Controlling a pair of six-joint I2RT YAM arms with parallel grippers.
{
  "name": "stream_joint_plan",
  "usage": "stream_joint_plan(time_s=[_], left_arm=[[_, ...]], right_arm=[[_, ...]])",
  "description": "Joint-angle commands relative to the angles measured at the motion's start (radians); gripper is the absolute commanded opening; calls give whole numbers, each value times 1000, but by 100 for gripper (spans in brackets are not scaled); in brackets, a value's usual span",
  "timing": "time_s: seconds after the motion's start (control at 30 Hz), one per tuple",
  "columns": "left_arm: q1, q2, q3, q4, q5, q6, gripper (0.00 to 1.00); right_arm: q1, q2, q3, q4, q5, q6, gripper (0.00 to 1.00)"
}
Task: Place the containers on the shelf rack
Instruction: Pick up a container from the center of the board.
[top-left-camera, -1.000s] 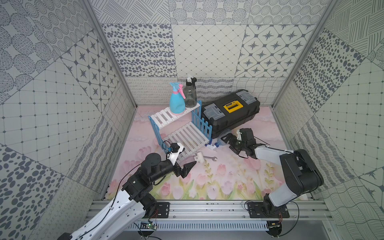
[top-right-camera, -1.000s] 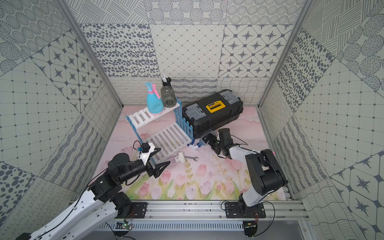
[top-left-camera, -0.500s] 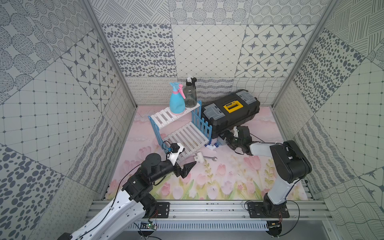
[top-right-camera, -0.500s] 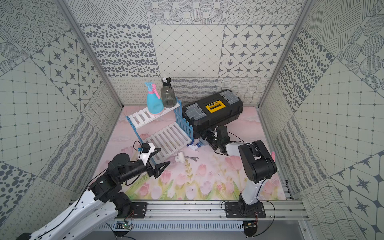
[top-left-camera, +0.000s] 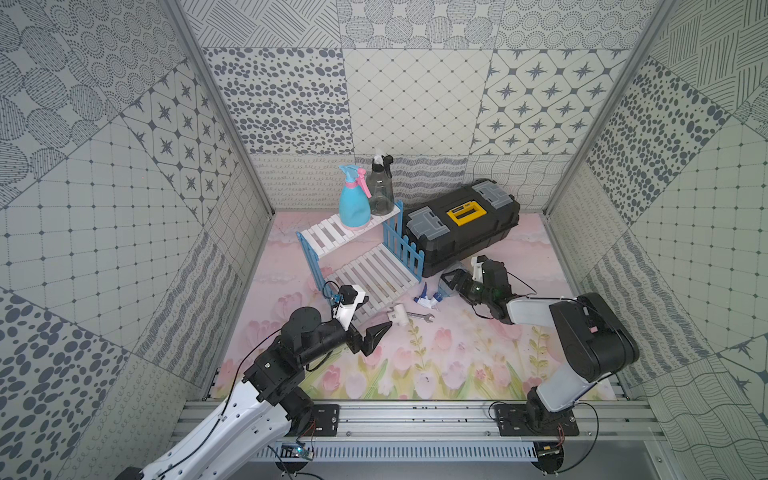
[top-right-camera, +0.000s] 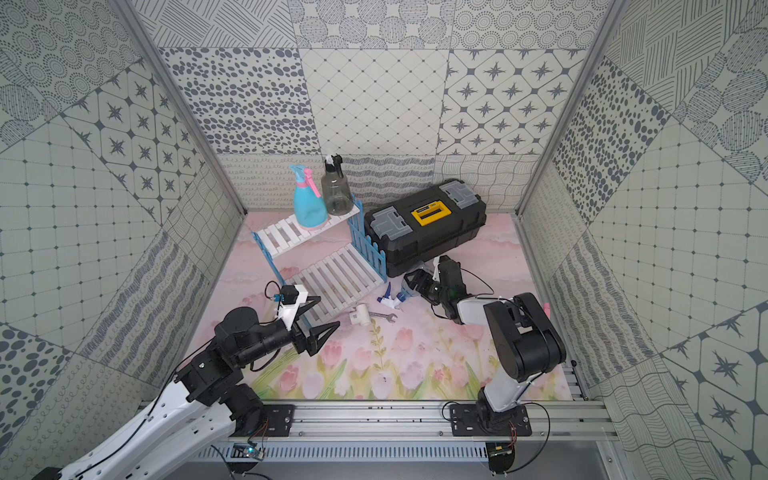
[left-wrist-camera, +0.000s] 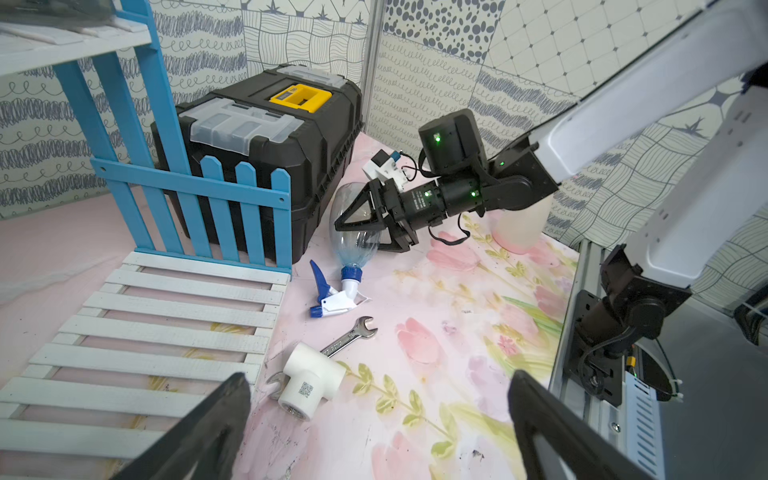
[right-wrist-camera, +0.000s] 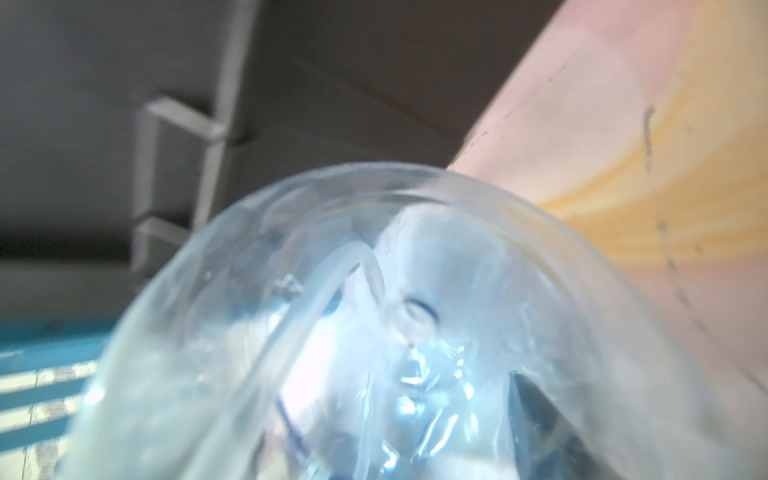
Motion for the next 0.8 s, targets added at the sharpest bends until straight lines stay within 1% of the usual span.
stream_joint_plan(time_s=[0.0,0.07,0.13,0.2,0.23,0.3,0.4,0.47,0.57,0.67,0.77], left_arm=[[6,-2,57,11,-4,-71,99],[5,26,109,-45,-4,-68,99],[5,70,171,-102,11,-69,99],[5,121,245,-152,53,-82,99],[5,143,279,-165,79,-95,99],[5,201,332,-156,167,-143,99],[5,261,372,-76,309,-216,99],[5,297,383,-5,384,-270,99],[5,350,396,85,461,-329,99],[3,396,404,137,497,-362,99],[-5,428,415,159,513,-375,99]], right_arm=[[-3,-144,-56,130,5,-133,69],[-2,-237,-65,118,-8,-188,67],[-1,-335,-64,50,-25,-267,66],[3,-433,-62,-29,-40,-347,66],[6,-481,-56,-65,-47,-387,65],[30,-591,-29,-182,-50,-480,65],[80,-675,40,-367,-30,-617,65],[130,-700,92,-473,-10,-683,65],[220,-698,162,-565,40,-763,65],[324,-663,228,-630,94,-814,66],[406,-615,282,-668,136,-856,66]])
